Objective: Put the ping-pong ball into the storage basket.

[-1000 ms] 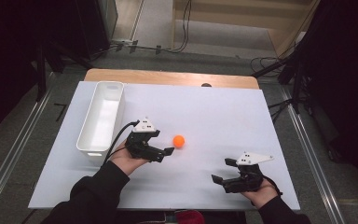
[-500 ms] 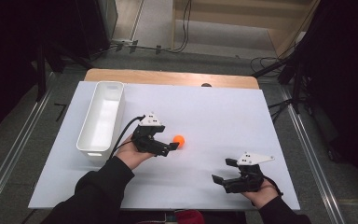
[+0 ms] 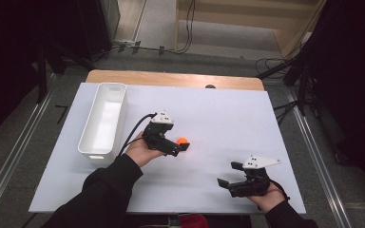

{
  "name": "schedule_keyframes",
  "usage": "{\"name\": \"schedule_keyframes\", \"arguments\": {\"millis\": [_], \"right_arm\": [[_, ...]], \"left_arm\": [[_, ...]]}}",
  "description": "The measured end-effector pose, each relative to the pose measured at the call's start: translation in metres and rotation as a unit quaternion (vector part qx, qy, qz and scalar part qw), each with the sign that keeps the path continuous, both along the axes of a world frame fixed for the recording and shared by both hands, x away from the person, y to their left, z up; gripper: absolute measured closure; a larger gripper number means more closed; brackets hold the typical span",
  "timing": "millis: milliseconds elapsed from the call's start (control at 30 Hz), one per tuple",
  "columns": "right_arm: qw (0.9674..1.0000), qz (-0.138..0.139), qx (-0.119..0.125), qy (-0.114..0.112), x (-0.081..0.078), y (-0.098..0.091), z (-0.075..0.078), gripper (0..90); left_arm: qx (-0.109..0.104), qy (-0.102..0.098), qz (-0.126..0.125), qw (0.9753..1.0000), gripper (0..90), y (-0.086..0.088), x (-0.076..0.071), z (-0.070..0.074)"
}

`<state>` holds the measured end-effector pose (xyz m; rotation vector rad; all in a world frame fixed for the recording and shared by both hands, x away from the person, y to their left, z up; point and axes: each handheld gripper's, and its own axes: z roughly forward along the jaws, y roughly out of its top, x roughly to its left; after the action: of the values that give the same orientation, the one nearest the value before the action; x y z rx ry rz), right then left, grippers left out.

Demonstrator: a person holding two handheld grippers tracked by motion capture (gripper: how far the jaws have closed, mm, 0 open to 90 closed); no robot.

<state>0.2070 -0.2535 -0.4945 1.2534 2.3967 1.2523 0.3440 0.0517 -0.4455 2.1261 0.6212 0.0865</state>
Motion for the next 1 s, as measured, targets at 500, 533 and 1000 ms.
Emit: {"name": "schedule_keyframes", "arguments": {"millis": [500,533,1000], "right_arm": [[1.0000,0.002,-0.002,-0.001,0.000,0.000,0.000,12.2],[1.0000,0.003,-0.004,-0.001,0.000,0.000,0.000,12.2],[1.0000,0.006,-0.002,0.004,0.000,0.002,0.000,12.1]], "left_arm": [[0.008,-0.009,-0.006,0.9999,0.0,-0.016,0.006,-0.005],[0.009,-0.008,-0.005,0.9999,0.0,-0.016,0.007,-0.005],[-0.003,-0.011,0.003,0.9999,0.0,-0.020,0.014,-0.010]]}}
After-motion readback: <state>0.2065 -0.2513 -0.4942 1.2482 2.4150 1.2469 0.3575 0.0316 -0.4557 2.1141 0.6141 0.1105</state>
